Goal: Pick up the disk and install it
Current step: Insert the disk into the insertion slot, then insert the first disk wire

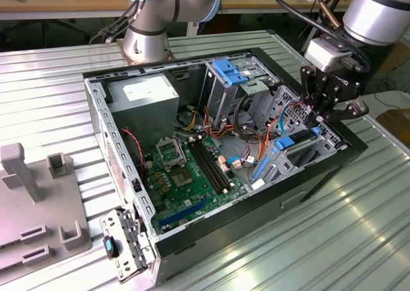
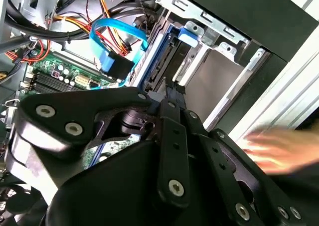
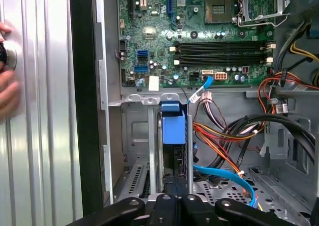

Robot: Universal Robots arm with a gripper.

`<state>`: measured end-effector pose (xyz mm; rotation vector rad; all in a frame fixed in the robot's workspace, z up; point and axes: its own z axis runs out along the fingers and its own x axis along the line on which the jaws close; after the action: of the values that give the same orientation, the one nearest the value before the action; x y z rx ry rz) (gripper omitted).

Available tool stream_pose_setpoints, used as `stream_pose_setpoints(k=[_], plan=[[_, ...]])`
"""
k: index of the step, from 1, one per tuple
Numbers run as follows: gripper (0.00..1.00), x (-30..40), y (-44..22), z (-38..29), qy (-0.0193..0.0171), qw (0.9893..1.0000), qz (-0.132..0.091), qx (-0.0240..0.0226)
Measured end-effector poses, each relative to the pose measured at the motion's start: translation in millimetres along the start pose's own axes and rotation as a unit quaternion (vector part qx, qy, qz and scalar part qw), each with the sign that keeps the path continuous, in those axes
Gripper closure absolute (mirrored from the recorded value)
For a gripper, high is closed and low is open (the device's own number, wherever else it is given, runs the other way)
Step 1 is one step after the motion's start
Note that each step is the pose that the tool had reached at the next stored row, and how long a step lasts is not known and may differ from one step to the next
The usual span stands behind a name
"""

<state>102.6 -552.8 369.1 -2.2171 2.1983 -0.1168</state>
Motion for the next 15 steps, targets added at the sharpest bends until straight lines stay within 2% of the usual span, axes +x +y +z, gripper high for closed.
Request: stream_pose_setpoints(k=[1,15], plan=[[0.89,-0.1,-3.8,0.7,0.0000,1.0000,0.001,-0.0028],[0.89,-0.1,-6.3,1.0,-0.0001,1.0000,0.001,-0.0029]])
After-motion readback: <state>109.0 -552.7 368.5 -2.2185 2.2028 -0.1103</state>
